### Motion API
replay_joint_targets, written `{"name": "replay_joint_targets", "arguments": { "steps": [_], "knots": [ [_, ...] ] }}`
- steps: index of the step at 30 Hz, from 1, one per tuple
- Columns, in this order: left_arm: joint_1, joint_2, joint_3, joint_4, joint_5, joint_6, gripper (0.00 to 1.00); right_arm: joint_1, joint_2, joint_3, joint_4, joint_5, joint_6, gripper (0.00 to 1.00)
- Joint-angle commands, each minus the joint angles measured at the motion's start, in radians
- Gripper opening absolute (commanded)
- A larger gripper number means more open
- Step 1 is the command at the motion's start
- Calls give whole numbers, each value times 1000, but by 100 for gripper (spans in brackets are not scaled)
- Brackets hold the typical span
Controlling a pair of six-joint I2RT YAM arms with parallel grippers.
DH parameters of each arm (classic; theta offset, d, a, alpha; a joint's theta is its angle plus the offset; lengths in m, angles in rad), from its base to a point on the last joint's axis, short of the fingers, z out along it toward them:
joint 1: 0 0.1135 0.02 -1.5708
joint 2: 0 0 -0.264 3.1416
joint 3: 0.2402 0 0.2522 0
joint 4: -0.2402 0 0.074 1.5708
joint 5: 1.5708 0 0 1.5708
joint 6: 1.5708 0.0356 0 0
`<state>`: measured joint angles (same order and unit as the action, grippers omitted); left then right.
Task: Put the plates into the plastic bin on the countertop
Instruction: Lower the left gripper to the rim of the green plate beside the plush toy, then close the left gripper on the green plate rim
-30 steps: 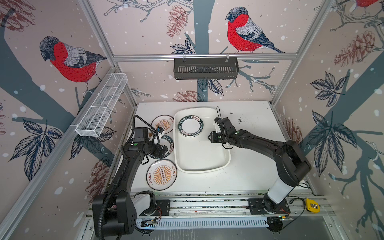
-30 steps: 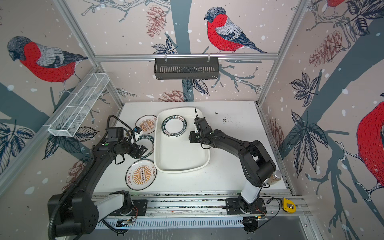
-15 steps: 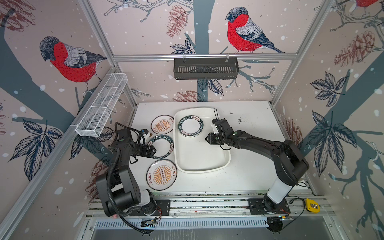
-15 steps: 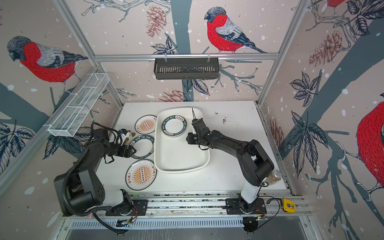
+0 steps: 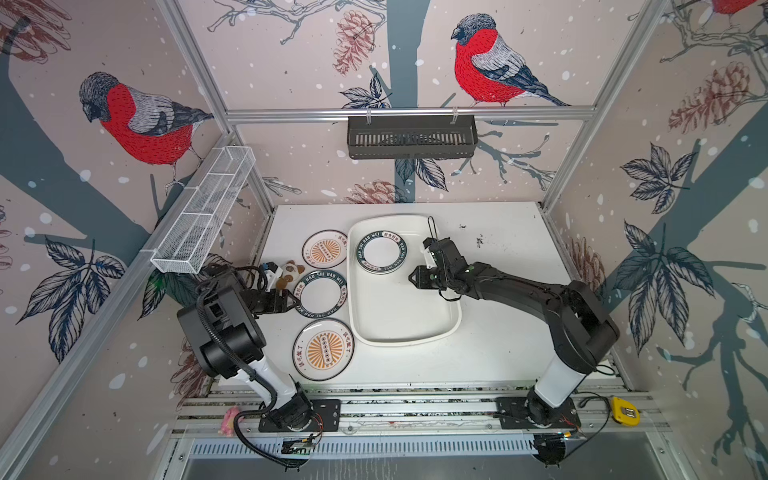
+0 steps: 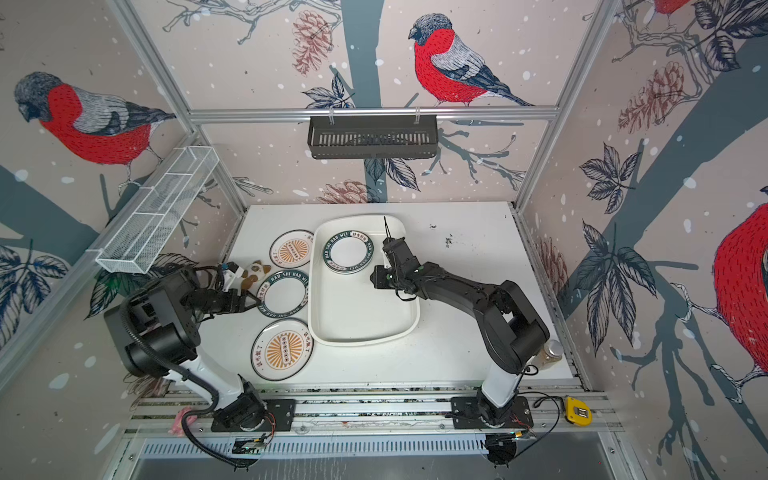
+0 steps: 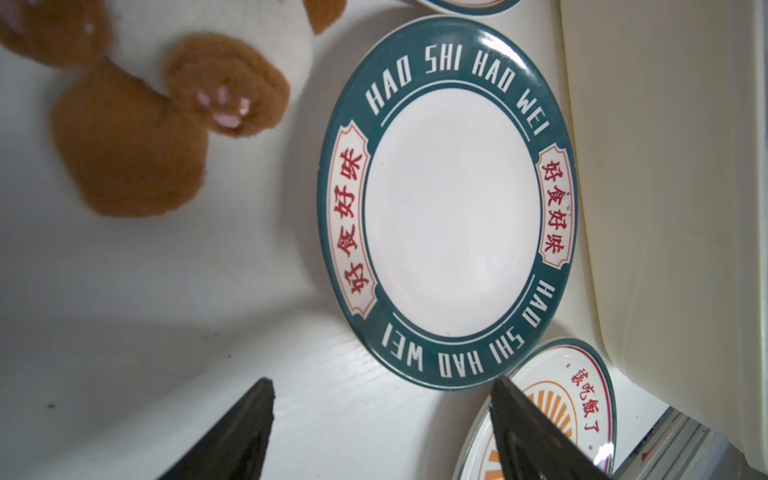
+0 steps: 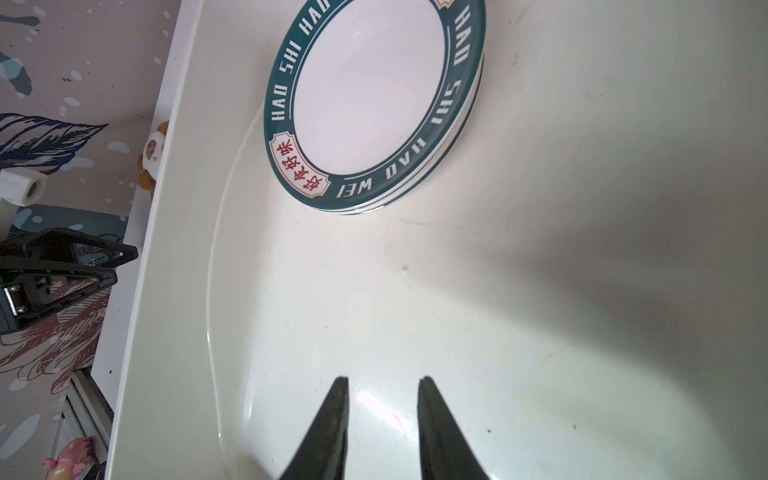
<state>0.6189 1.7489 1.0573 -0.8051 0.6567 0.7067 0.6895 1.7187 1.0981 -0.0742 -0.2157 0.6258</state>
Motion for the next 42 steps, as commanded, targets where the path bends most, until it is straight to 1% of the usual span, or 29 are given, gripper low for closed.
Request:
{"name": "replay_joint_targets", "arguments": {
  "steps": [1,5,7,11,13,17,20,26,34,37,42],
  "knots": [
    [13,34,17,-57,80,54,81,2,-8,-4,33,-11,4,31],
    [13,70,23,-28,118,38,80,2,-10,-13,37,-10,2,31],
    [12,82,21,8,132,-3,78,1,-8,-18,43,-10,3,31],
    [3,103,16,57,150,-39,76,1,1,-26,55,-14,8,31],
    [-2,116,26,38,160,-24,75,1,5,-27,57,-17,11,31],
    [-27,106,21,70,120,-57,73,1,15,-27,62,-21,12,31],
    [-49,112,24,61,101,-66,73,1,20,-26,65,-21,12,31],
    [-63,136,43,50,103,-71,72,-1,25,-23,61,-22,10,30],
    [-67,169,86,25,148,-108,68,-1,29,-27,65,-22,14,30],
    [-74,166,86,42,134,-146,67,-1,30,-23,62,-22,12,30],
    [-90,173,93,60,116,-173,66,-1,28,-18,60,-22,12,30]
  ]
}}
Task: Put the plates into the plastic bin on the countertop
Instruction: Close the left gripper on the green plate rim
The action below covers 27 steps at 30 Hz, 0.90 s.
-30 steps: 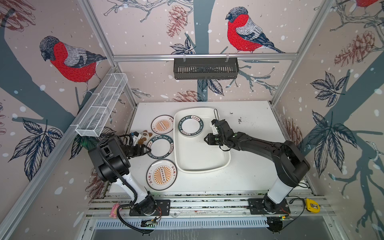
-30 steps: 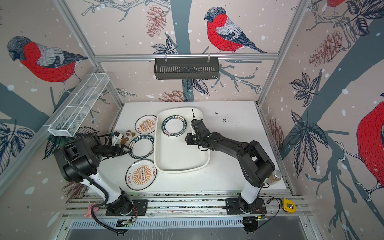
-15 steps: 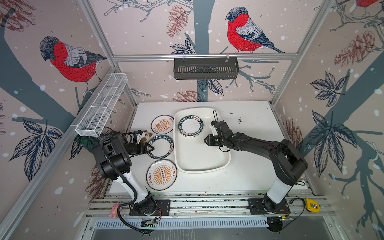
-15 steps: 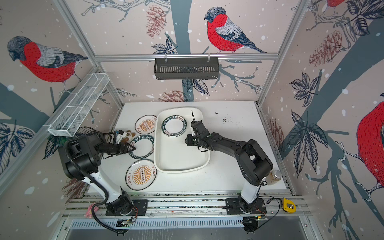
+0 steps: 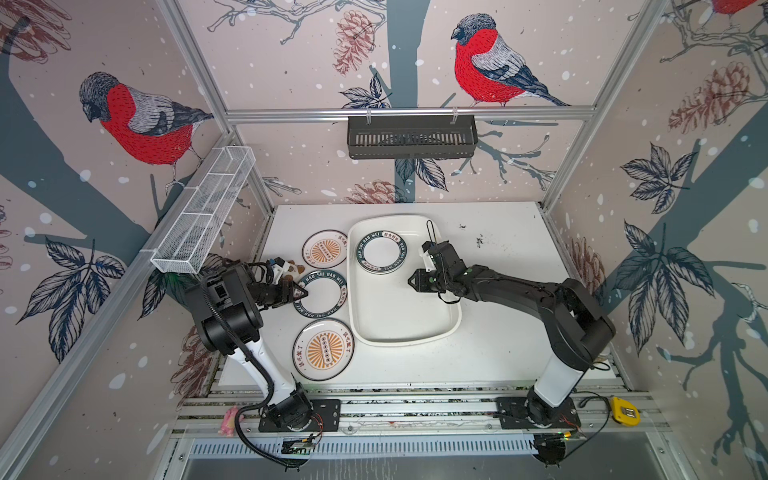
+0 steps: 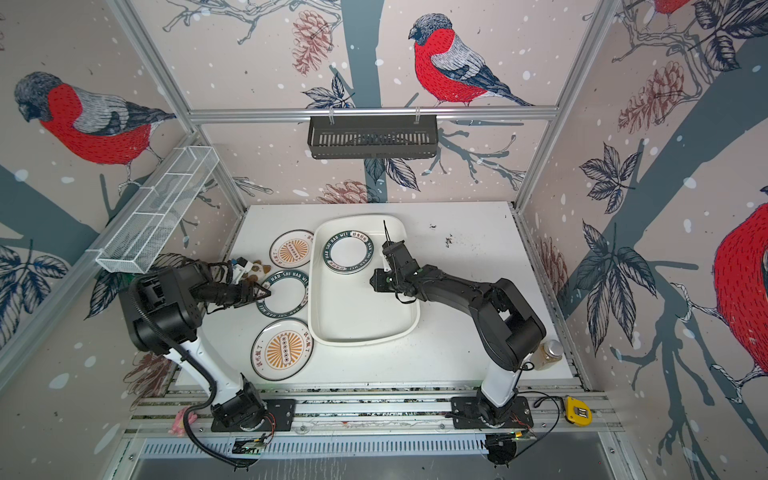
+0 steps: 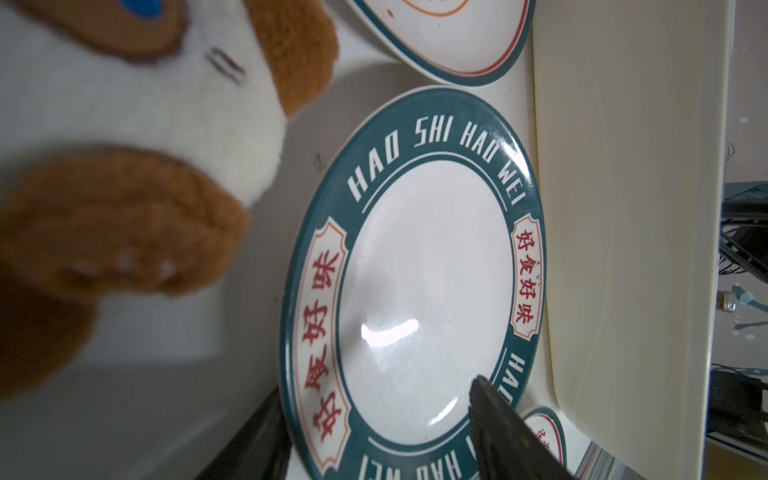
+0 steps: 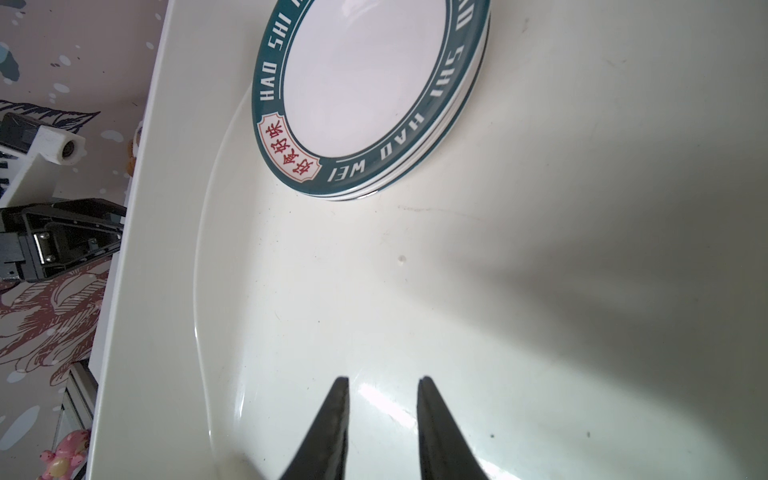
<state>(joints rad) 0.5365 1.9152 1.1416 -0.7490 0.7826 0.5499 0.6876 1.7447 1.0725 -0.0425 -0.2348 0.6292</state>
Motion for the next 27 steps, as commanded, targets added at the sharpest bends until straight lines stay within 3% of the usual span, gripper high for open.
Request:
{"name": "replay_joint_targets", "arguments": {
  "steps": [1,15,27],
  "knots": [
    [-13,12,9,0,-12,-15,66,1,3,9,28,-3,8,30],
    [-26,2,-7,-11,39,8,48,-2,27,20,29,-12,7,30],
    [-31,31,-1,-3,93,-7,41,-2,47,25,43,-26,19,30]
  ]
}}
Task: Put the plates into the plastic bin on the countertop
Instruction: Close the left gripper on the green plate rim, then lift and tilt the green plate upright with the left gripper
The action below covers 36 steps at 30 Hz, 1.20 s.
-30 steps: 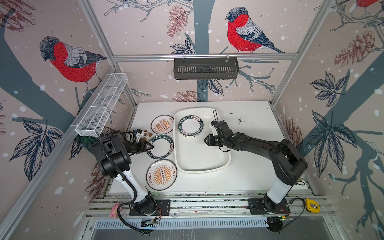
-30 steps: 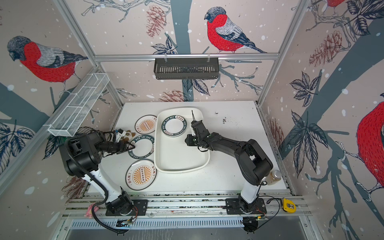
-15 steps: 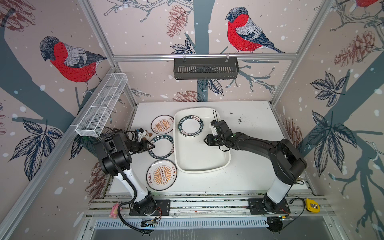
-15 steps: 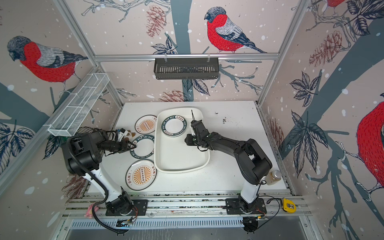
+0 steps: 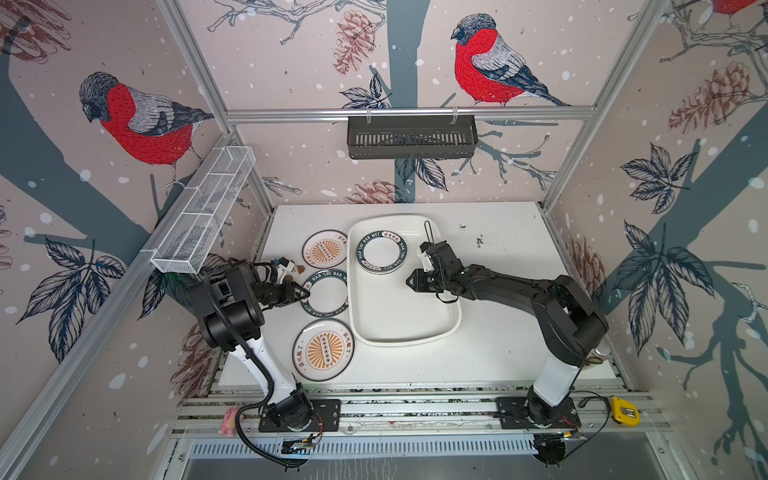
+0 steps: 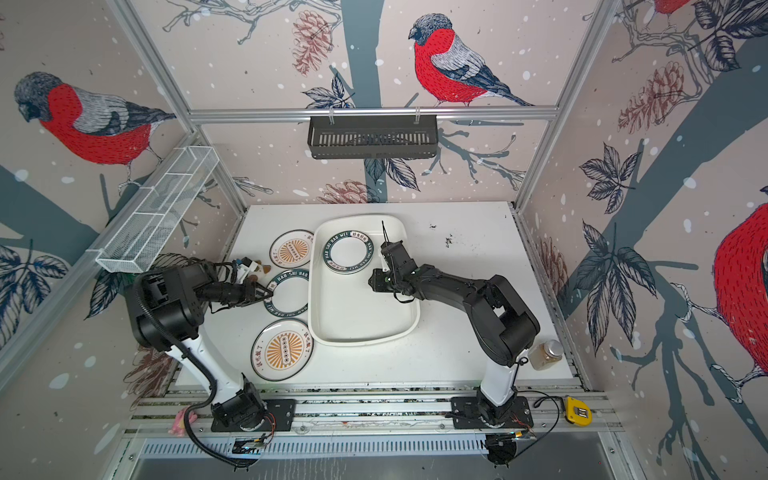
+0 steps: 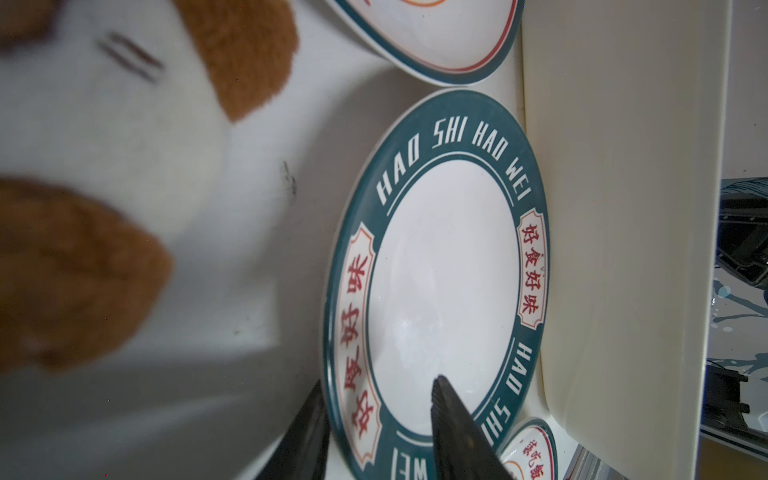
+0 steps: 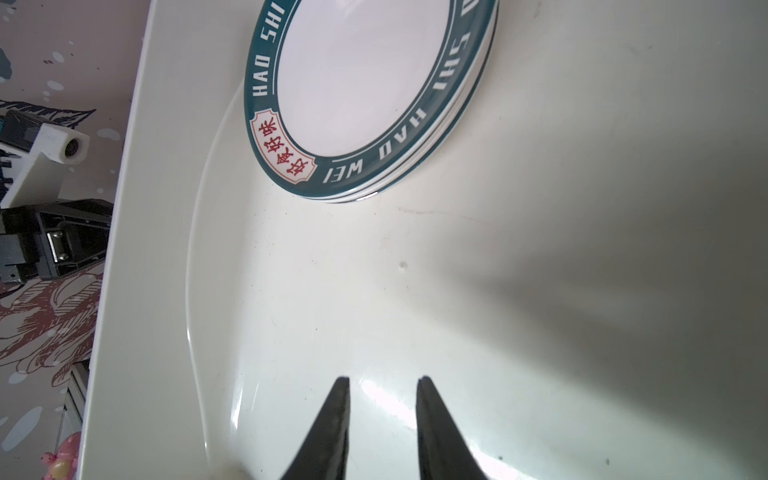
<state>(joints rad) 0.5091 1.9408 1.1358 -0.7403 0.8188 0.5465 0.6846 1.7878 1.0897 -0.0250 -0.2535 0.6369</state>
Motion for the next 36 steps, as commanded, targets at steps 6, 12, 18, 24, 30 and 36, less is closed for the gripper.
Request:
{"name": "replay_joint_targets", "arguments": {
  "steps": [6,12,18,24,30,36],
  "knots": [
    [-7,20,10,-11,65,-9,41,1,9,10,26,-11,12,30],
    [-7,30,13,-7,66,-15,41,2,20,14,30,-18,16,29],
    [-13,29,11,15,55,-35,34,3,27,19,33,-23,17,29],
    [-17,33,17,20,60,-44,29,4,25,19,33,-21,19,29],
    [-16,33,15,21,63,-48,23,4,29,18,37,-24,20,29],
    [-16,35,18,20,65,-48,11,6,31,15,44,-26,22,29]
  ]
}}
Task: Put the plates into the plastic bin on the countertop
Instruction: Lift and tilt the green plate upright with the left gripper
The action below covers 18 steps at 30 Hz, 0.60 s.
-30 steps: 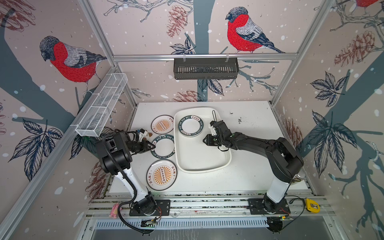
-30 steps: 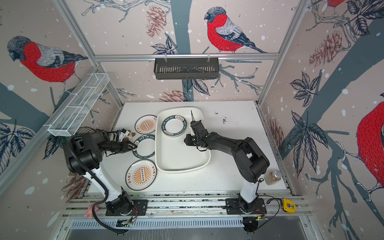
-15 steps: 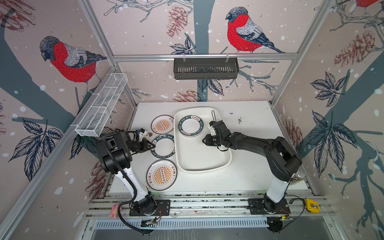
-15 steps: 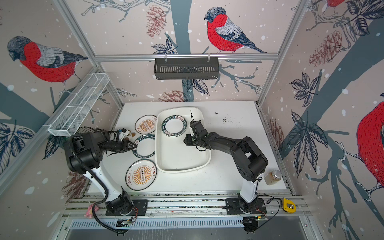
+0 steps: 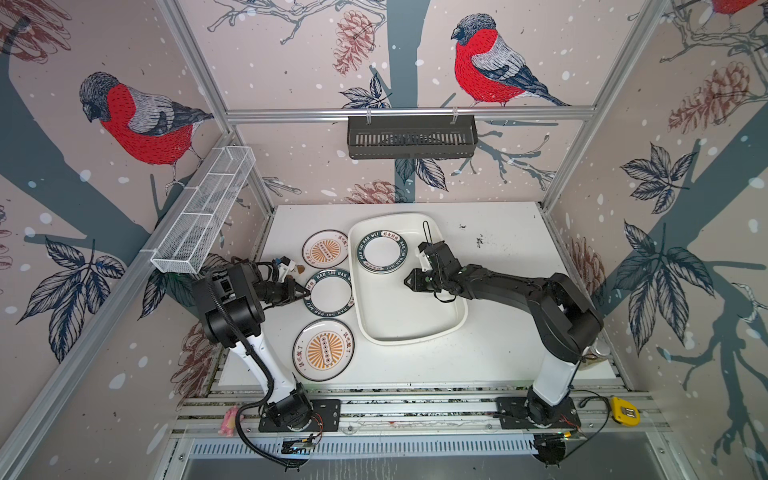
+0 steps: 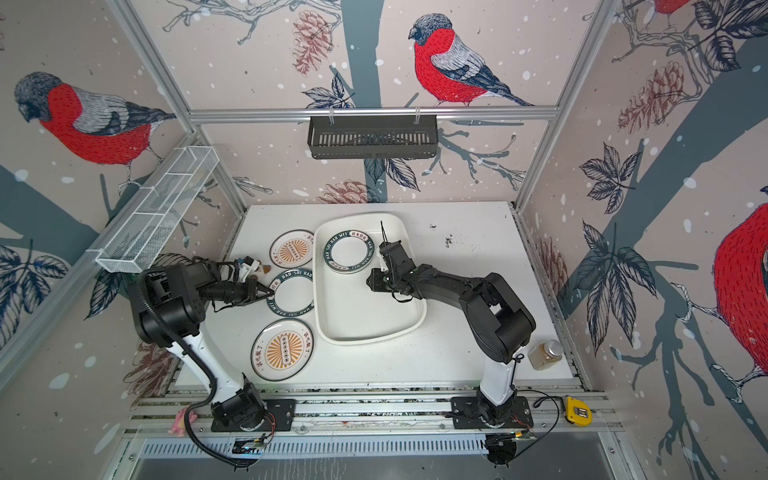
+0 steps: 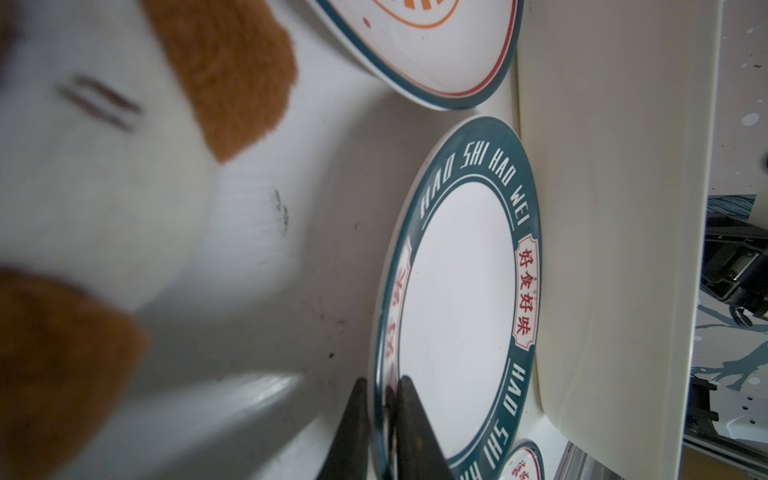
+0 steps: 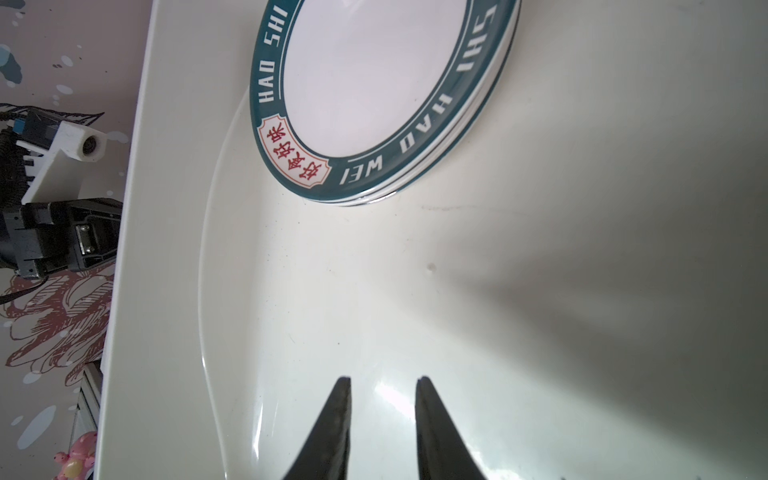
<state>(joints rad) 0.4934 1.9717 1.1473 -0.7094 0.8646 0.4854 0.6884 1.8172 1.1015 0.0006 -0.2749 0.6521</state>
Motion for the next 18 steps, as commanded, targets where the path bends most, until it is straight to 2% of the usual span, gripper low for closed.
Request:
{"name": "replay_joint_targets", "arguments": {
  "steps": [1,7,18],
  "knots": [
    [-1,5,8,-12,23,12,8,1,2,3,19,-4,9,29],
    [0,9,15,-13,33,4,0,2,2,6,19,-6,9,29],
    [1,-31,43,-48,58,4,0,2,-3,6,15,-1,6,29]
  ]
}}
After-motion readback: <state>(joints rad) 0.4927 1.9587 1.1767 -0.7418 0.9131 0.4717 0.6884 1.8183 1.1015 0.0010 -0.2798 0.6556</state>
